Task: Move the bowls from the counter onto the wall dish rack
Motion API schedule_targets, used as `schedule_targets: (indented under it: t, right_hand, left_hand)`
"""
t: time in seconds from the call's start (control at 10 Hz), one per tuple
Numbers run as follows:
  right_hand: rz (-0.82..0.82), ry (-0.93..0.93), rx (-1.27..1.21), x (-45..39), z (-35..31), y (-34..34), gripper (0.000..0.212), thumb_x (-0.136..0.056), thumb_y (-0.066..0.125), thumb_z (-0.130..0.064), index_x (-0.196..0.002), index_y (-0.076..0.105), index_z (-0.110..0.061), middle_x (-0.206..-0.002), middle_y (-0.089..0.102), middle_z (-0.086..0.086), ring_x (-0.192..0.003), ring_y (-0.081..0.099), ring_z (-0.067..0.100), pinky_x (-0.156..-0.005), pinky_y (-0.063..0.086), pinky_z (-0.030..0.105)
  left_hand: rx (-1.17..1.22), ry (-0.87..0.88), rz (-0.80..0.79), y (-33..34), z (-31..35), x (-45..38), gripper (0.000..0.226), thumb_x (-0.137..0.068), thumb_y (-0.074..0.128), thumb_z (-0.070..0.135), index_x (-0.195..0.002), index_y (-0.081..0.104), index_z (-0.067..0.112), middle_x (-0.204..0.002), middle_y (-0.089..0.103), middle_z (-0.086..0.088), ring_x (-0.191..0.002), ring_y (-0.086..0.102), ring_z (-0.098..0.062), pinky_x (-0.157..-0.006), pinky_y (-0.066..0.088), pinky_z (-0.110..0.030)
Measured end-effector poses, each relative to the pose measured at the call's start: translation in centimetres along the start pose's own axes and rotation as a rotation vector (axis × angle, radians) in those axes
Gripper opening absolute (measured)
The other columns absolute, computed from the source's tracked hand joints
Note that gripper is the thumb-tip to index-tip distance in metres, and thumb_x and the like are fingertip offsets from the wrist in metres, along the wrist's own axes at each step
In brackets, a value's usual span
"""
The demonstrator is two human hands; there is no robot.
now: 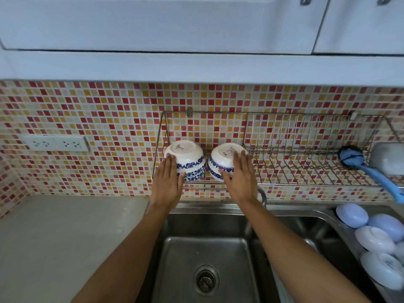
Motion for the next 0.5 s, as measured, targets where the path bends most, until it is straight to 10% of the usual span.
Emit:
schedule_targets:
  t: [0.2,0.5]
  right_hand:
    - [-0.120,-0.069,0.046,4.7,-0.6,-0.4,0.064,-0.101,0.026,-0.049,-0.150,0.021,-0.009,-0.158,0.020,0.010,-0.147,0.017,0.023,-0.120,0.010,0.041]
    - [-0.101,-0.117,0.045,5.7,-6.3,-9.0,0.050,-0.102,0.028,-0.034,-0.142,0.040,-0.006,-0.149,0.041,0.012,-0.143,0.028,0.026,-0.118,0.017,0.042]
  left_hand:
    - [-0.017,0.058,-0.150,-0.9,-0.1,3.9,0.085,-0.074,-0.029,0.065,-0.144,-0.018,0.018,-0.157,-0.017,-0.005,-0.142,-0.020,-0.019,-0.117,-0.011,-0.036]
    - [-0.035,0.086,-0.202,-11.3,1.0,5.0,0.059,-0.100,0.009,0.041,-0.150,-0.001,0.012,-0.160,-0.004,-0.008,-0.147,-0.007,-0.022,-0.121,-0.001,-0.039]
Point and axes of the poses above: each hand's wrist, its own x-axis away from the middle knuckle, its own y-axis out of the palm, z = x × y, the point moved 1 cm from there along -x, towards the middle knuckle
